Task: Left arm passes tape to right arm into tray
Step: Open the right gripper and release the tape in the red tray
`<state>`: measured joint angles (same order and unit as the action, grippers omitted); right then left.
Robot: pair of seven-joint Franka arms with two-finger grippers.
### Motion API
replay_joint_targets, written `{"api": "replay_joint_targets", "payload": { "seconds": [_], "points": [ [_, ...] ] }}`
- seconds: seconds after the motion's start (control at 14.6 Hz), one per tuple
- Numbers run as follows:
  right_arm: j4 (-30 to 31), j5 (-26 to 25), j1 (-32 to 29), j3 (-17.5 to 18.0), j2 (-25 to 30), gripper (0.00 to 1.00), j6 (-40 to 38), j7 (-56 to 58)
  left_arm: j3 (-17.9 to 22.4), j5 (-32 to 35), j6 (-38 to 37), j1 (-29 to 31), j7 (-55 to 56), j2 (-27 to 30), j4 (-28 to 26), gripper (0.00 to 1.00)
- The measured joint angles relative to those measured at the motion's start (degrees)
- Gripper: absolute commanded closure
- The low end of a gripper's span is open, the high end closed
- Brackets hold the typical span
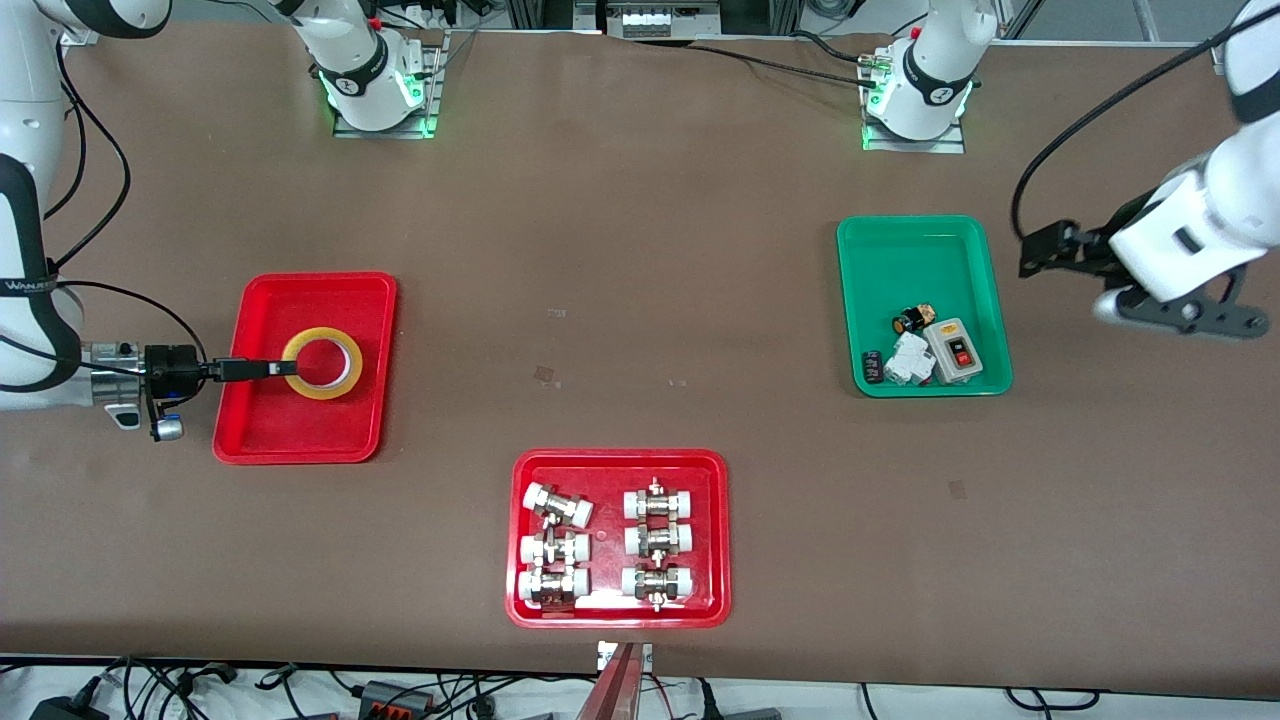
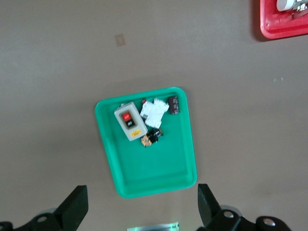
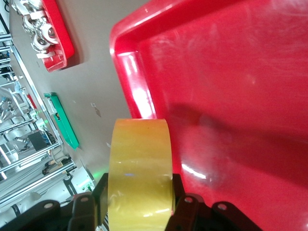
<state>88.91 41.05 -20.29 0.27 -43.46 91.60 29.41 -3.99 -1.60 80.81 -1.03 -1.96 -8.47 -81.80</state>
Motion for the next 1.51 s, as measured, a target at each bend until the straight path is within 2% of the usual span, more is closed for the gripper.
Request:
{"api": "replay_joint_targets", "payload": {
  "seconds": [0.14, 0.21, 0.34, 0.55, 0.82, 1.24, 1.51],
  "points": [
    [-0.1, 0.0, -0.4, 0.0, -0.9, 0.28, 0.0, 0.9, 0.3, 0.0, -1.7, -0.3, 3.1, 3.2, -0.7, 0.00],
    [-0.1, 0.0, -0.4, 0.0, -1.0, 0.05, 0.0, 0.9, 0.3, 0.0, -1.8, -0.5, 5.5, 4.7, -1.4, 0.00],
    [-0.1, 0.0, -0.4, 0.2, -1.2, 0.00, 0.0, 1.0, 0.3, 0.0, 0.5, -1.1, 8.5, 8.2, -5.4, 0.00],
    [0.2, 0.0, -0.5, 0.3, -1.9, 0.00, -0.1, 3.0, 0.3, 0.0, 4.6, -1.2, 9.2, 12.2, -12.0, 0.00],
    [0.3, -2.8, -1.3, 0.3, -2.3, 0.00, 0.0, 4.6, 0.4, 0.0, 5.5, 0.2, 9.3, 12.6, -12.9, 0.00],
    [-2.2, -13.8, -1.2, 0.7, -0.7, 0.00, 1.3, 4.9, 0.6, 0.0, 5.5, 1.1, 6.1, 12.6, -12.9, 0.00],
    [-7.4, -23.4, 1.4, 1.4, 3.8, 0.00, 1.6, 2.7, 0.5, 0.0, 5.5, 0.9, 6.1, 12.6, -12.5, 0.00]
  ]
}}
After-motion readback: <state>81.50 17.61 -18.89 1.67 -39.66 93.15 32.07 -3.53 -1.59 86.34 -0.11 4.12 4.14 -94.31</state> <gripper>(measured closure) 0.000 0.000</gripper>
